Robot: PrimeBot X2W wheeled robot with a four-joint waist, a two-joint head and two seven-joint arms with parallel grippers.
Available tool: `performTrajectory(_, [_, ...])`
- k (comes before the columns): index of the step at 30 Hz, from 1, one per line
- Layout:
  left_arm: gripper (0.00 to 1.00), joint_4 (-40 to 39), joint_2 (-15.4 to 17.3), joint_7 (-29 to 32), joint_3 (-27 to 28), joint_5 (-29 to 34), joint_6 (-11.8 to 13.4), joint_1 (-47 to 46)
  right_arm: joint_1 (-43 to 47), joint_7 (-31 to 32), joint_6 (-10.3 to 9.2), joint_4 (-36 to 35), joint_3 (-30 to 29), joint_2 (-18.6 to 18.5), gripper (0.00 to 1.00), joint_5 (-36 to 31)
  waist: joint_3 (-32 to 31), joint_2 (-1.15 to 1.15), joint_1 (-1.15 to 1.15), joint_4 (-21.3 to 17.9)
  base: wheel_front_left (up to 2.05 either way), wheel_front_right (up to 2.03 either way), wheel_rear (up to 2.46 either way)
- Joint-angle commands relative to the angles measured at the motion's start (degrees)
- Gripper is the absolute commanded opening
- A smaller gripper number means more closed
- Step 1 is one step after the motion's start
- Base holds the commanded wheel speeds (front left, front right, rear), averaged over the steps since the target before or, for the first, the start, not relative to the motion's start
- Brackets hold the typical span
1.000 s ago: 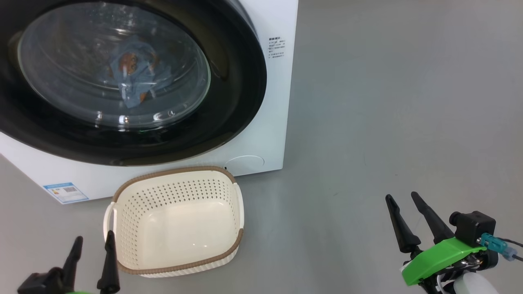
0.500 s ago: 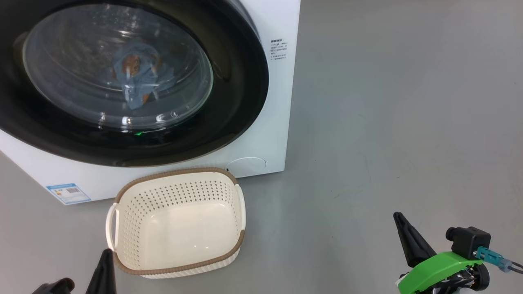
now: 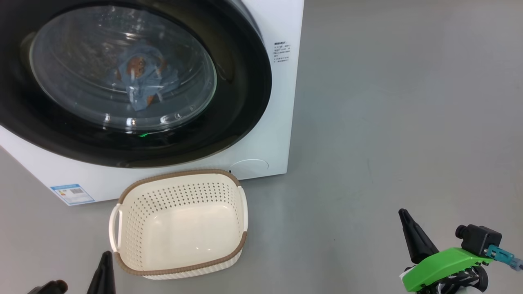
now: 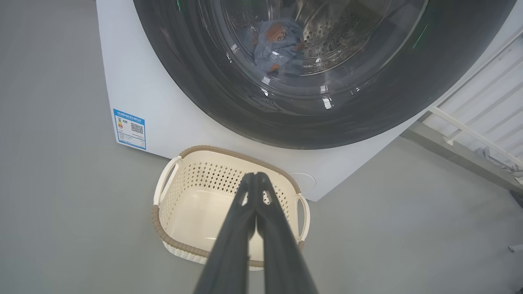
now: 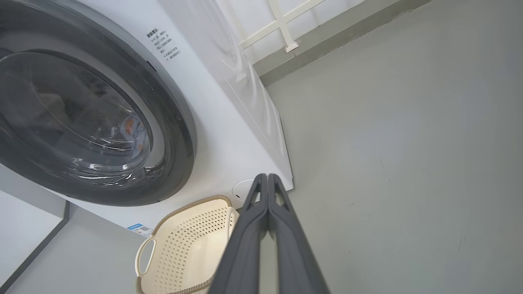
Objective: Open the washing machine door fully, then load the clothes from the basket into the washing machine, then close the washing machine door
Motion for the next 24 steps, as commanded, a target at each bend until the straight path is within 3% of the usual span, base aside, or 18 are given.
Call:
performTrajectory(1, [0.0, -1.2, 0.7, 0.4, 1.0, -1.8, 0.0, -2.0, -0.6, 0.5, 0.02, -1.8, -0.5, -0.1, 0.0, 2.0, -0.1, 0.0, -0.01, 0.1, 0.0, 0.0, 0.0])
performTrajectory(24, [0.0, -1.7, 0.1, 4.1, 2.1, -14.4, 0.0, -3.1, 0.1, 4.2, 0.03, -3.8, -3.2, 1.3, 0.0, 13.3, -1.1, 0.0, -0.01, 0.9, 0.0, 0.0, 0.0])
